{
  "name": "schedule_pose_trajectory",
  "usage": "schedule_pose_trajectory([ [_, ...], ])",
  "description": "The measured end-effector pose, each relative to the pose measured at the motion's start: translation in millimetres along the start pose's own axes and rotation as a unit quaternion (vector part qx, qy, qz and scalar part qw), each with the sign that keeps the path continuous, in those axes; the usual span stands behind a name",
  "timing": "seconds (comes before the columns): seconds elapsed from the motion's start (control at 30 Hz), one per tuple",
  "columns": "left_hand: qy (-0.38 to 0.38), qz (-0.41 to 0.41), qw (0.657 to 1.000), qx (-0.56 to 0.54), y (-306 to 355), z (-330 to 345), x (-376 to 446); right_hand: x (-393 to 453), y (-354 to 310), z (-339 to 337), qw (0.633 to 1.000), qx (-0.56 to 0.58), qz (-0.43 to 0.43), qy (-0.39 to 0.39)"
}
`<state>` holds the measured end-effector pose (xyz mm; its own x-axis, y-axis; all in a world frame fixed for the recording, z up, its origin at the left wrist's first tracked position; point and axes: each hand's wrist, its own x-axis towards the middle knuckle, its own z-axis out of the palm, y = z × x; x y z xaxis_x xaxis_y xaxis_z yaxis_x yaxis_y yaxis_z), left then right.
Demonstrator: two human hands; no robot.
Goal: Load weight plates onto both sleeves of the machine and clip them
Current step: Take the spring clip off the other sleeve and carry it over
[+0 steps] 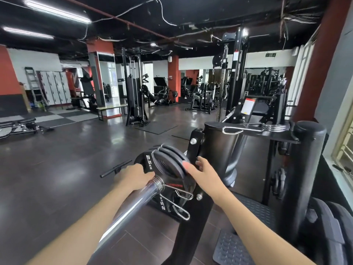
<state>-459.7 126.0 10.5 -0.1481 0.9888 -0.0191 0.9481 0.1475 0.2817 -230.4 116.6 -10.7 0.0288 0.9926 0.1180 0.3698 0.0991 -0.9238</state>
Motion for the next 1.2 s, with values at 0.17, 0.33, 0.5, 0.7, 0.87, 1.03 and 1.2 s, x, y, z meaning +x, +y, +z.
schedule_pose_trajectory([
  [0.17,0.189,0.157,0.969,0.020,89,-43,-25,3,-3,-65,0.969,0.186,0.047,0.155],
  [0.33,0.246,0.338,0.907,-0.054,199,-45,-35,10,-4,-126,0.908,0.353,0.051,0.219],
  [0.5,0.238,0.392,0.884,0.095,256,-43,-21,11,5,-158,0.892,0.415,0.066,0.167],
  [0.7,0.199,0.374,0.896,0.133,267,-33,-8,13,6,-173,0.898,0.403,0.054,0.169],
  [0.87,0.247,0.376,0.884,0.131,264,-33,-6,7,4,-175,0.916,0.368,0.050,0.153],
  [1.03,0.192,0.404,0.889,0.101,261,-49,6,-3,-1,-174,0.930,0.341,0.057,0.123],
  [1.2,0.132,0.389,0.912,0.010,261,-61,20,-4,4,-178,0.936,0.311,0.076,0.144],
])
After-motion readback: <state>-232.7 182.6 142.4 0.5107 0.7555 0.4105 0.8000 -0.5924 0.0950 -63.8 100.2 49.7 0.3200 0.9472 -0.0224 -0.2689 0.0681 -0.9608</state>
